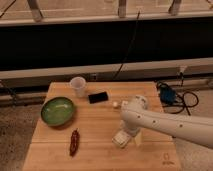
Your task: Place the white sponge in the ceramic bowl
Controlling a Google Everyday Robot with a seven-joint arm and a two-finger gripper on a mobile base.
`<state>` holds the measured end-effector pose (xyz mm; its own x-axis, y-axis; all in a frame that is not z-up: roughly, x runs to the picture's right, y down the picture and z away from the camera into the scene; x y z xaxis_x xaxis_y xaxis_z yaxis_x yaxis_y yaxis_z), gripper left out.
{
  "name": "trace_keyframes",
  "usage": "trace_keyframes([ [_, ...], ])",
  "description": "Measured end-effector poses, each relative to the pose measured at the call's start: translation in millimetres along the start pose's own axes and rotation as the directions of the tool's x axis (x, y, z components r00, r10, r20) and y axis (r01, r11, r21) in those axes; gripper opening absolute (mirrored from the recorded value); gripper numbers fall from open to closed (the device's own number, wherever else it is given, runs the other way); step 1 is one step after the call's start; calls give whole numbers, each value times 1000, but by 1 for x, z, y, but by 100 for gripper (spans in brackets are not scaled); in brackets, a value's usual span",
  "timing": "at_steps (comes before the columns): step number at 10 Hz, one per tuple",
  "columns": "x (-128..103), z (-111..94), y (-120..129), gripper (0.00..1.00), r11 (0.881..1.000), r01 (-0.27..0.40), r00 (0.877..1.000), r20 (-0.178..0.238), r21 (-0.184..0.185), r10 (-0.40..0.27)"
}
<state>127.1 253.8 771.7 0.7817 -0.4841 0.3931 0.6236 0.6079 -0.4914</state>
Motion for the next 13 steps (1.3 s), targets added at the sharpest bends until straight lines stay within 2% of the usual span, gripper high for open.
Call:
trace_keyframes([
  [7,-8,17,4,80,999,44,999,13,14,-44],
  [13,-8,17,3,80,999,48,999,15,15,-48],
])
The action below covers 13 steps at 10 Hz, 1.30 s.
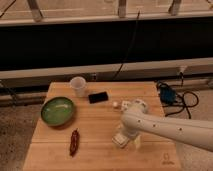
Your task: Place the white sponge in the ceramic bowl
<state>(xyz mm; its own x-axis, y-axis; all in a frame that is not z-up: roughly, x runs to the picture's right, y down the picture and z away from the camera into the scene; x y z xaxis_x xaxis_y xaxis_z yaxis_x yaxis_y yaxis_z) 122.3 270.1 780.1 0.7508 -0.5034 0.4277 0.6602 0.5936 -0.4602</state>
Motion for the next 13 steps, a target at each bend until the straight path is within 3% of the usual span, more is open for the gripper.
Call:
trace_keyframes([
  [11,-2,0,-3,80,1000,14,1000,8,-1,-14],
  [13,-2,-1,-4,70,1000,16,1000,9,-2,-16],
])
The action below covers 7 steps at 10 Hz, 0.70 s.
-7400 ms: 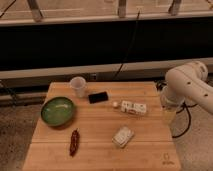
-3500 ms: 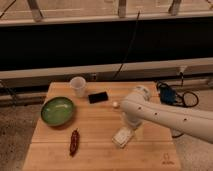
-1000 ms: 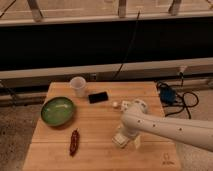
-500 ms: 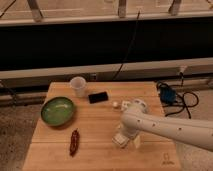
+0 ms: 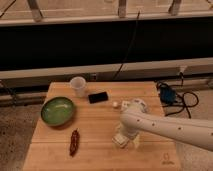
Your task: Place the white sponge in the ceramic bowl
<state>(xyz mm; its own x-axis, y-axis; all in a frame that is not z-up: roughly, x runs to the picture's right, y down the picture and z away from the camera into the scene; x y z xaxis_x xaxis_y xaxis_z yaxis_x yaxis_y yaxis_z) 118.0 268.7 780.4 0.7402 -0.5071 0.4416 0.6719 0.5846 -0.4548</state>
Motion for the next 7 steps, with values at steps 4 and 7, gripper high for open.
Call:
trace_keyframes([
  [4,-1,0,-1,65,1000,4,1000,2,0,-4],
  [7,-1,2,1,62,1000,5,1000,3,-4,-5],
])
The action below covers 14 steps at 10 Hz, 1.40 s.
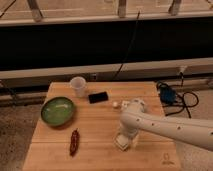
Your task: Place the white sponge in the ceramic bowl
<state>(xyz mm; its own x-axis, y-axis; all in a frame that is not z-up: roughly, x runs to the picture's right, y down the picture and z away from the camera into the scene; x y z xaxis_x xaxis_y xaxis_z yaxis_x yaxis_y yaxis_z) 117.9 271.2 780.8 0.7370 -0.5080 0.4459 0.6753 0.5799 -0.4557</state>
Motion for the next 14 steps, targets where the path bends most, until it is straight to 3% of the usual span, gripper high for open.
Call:
trace_keyframes([
  [4,-1,-10,-2,20,1000,0,1000,-2,3,0],
  [6,-1,-4,0,4,1000,6,1000,-8,-5,-6],
  [8,-2,-7,-7,0,1000,16,1000,-20,-3,-16],
  [11,-8,-40,-21,0,999,34,999,-33,-13,-34],
  [14,-14,-48,-36,0,998,60,997,-44,-20,-61],
])
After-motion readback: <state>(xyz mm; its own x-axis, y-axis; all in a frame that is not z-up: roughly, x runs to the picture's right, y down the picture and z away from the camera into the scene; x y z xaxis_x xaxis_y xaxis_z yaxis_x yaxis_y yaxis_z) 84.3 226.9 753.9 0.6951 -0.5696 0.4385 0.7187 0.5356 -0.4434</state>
